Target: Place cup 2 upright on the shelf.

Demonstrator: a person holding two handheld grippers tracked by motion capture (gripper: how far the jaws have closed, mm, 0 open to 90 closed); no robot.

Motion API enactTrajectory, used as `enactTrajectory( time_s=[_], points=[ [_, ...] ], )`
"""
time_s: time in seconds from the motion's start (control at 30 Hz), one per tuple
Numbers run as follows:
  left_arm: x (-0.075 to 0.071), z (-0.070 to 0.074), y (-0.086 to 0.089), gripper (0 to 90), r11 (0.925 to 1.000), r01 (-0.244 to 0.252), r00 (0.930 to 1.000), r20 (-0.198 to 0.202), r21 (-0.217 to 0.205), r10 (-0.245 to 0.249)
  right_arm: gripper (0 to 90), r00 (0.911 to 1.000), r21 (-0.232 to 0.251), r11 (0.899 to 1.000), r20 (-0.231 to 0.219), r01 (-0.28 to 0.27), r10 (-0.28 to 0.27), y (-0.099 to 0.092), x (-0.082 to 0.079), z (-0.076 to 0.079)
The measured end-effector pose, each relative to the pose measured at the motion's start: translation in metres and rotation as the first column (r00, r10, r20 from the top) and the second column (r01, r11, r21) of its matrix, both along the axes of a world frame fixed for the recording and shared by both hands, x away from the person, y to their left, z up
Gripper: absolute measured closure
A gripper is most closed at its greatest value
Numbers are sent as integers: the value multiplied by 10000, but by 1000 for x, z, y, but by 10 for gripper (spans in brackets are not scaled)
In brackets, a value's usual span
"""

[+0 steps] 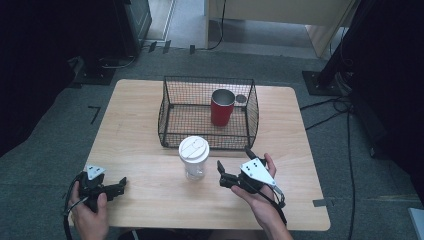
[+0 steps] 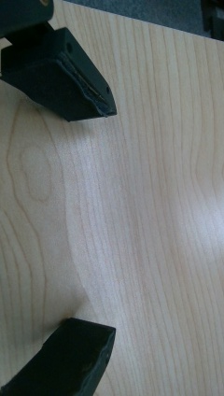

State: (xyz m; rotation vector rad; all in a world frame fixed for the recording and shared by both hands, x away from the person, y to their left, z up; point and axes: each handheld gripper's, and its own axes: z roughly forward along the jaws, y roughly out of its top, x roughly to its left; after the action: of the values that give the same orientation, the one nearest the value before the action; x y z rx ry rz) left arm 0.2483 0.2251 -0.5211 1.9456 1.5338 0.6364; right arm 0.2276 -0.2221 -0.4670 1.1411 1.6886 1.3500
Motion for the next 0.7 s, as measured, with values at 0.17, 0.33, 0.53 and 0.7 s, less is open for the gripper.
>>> enactTrajectory(
  time_s=[0.17, 0.33, 0.53, 0.7],
  points=[
    [0, 0, 0, 0, 10000, 1, 10000, 0, 1, -1, 3, 9999, 138, 9998, -37, -163, 164, 5, -5, -2],
    [0, 0, 0, 0, 10000, -1, 10000, 1, -1, 1, 3, 9992, 184, 9990, -20, -398, 398, 11, -9, -2],
    [0, 0, 0, 0, 10000, -1, 10000, 1, -1, 1, 3, 9978, 231, 9975, 3, -664, 664, 21, -12, -1],
    [0, 0, 0, 0, 10000, 1, 10000, 0, -1, -1, 3, 9959, 314, 9955, 4, -899, 899, 29, -14, 0]
  ],
)
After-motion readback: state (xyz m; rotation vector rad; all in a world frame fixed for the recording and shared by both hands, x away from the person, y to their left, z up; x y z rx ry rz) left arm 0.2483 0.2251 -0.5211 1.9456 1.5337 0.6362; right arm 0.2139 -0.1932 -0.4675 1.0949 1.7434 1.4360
